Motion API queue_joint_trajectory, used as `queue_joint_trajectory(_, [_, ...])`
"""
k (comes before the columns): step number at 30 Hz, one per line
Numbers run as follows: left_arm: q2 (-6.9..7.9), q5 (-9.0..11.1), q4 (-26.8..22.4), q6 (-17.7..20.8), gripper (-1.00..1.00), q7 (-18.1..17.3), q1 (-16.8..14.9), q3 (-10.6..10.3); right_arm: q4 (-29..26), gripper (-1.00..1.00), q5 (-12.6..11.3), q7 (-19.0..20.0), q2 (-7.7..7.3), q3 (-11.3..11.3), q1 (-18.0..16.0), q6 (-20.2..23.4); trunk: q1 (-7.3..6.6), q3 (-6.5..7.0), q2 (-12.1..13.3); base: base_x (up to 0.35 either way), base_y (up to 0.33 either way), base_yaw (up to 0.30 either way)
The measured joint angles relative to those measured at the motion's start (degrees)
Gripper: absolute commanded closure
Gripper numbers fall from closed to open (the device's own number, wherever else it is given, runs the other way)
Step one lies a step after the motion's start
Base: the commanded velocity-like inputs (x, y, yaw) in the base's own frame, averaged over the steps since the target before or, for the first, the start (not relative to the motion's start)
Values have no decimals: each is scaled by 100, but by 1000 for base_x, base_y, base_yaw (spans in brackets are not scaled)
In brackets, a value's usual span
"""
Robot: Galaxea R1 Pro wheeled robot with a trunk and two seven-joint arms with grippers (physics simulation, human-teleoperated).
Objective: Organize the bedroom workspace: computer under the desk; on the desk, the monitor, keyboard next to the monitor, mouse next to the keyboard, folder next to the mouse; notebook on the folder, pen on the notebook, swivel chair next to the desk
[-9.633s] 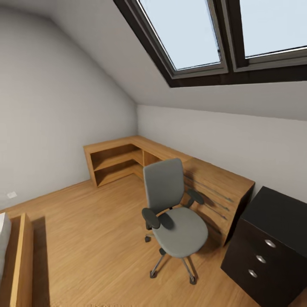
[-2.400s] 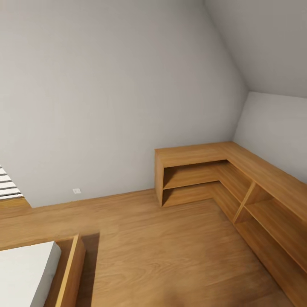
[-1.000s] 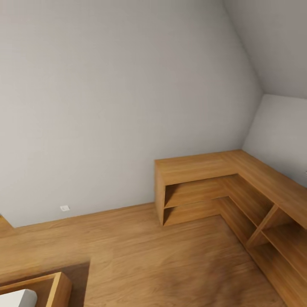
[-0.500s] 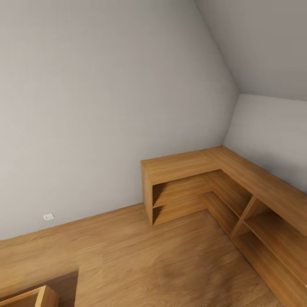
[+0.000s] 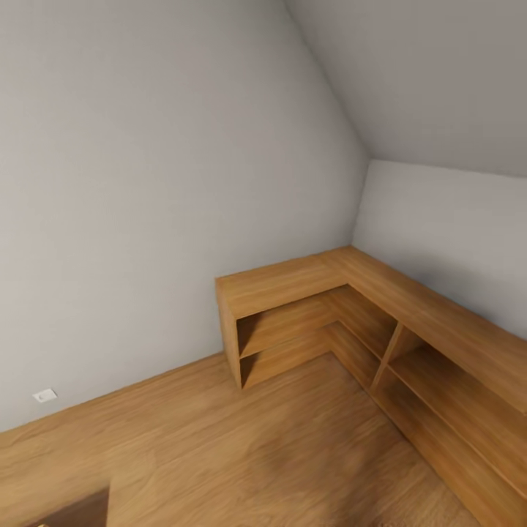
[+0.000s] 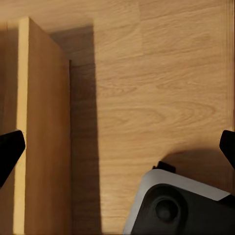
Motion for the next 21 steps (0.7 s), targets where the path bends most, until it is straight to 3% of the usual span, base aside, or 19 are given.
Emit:
queue_joint_trajectory(15, [-6,19,-86,174,-100,-11,1,-6,8,-100,-21,277,27,-15,3,0,0,36,0,0,0,-264])
queue_joint_trajectory(21, [-21,12,-78,187,-100,-18,1,-13,2,-100,-23,286,26,-23,1,220,0,54,0,0,0,-264])
